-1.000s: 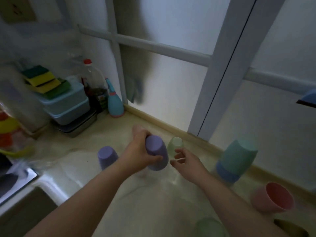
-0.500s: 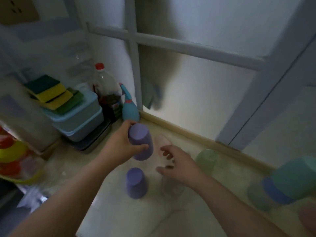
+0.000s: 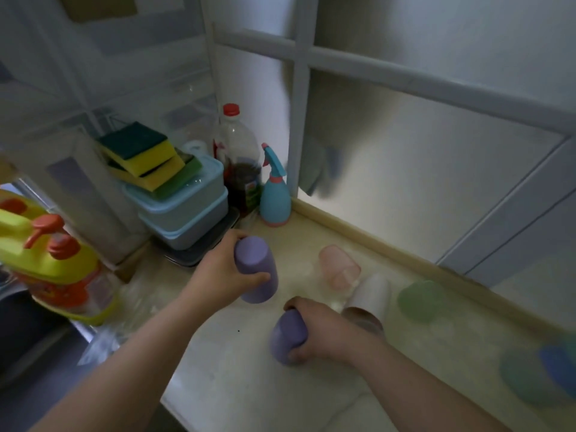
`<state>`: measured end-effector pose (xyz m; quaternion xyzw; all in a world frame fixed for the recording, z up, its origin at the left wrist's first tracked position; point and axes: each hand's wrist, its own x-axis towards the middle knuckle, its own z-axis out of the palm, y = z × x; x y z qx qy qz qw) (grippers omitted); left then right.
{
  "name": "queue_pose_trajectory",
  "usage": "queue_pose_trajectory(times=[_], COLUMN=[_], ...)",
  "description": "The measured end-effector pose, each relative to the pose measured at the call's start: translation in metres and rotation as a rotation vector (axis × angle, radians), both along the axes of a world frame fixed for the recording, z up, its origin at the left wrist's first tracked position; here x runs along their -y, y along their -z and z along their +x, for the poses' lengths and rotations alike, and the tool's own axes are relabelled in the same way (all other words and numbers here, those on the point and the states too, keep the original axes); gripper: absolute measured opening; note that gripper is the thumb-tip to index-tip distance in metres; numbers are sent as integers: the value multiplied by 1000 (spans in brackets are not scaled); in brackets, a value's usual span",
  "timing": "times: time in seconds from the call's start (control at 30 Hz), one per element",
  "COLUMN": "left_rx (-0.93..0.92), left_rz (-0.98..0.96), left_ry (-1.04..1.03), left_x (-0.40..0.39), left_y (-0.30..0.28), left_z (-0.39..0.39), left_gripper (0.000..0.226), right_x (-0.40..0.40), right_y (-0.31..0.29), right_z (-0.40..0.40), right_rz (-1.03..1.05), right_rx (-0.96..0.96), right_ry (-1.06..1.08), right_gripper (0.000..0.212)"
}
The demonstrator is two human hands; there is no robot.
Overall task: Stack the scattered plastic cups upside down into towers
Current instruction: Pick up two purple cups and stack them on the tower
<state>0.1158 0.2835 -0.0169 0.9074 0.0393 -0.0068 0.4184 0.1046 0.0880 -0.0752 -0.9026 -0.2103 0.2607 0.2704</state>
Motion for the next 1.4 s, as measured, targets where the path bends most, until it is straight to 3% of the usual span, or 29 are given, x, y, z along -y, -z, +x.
queue_pose_trajectory(times=[0.23,0.3,0.43,0.73,0.87,0.97,1.1,1.4], left_rx=[66,112,179,249,268,275,230,240], left_rz=[-5,-32,-60,-165,-187,-209,-223,-227], left_ry=[102,148,257,470,499,457,353,377], left_x=[48,74,136,276,315,332,343,348], left_y=[-30,-41,-61,-101,-108,-108,-105,-102], left_z=[-2,-2,-5,-42,-57,-64,-69,-57], left_gripper=[66,63,60,58,60,61,72,61], right_x=[53,83,155,301,343,359,366,371], right_y=[-67,-95,-146,-223,-219,-203,-188,-137], right_z=[-10,-16,-40,-124,-133,-127,-109,-97], right_rz=[174,161,155,306,299,297,293,237], right_rx=[199,280,336,618,667,597,549,427], right_ry=[219,286,499,843,908,955,954,959], right_gripper=[45,47,70,54,66,75,67,69])
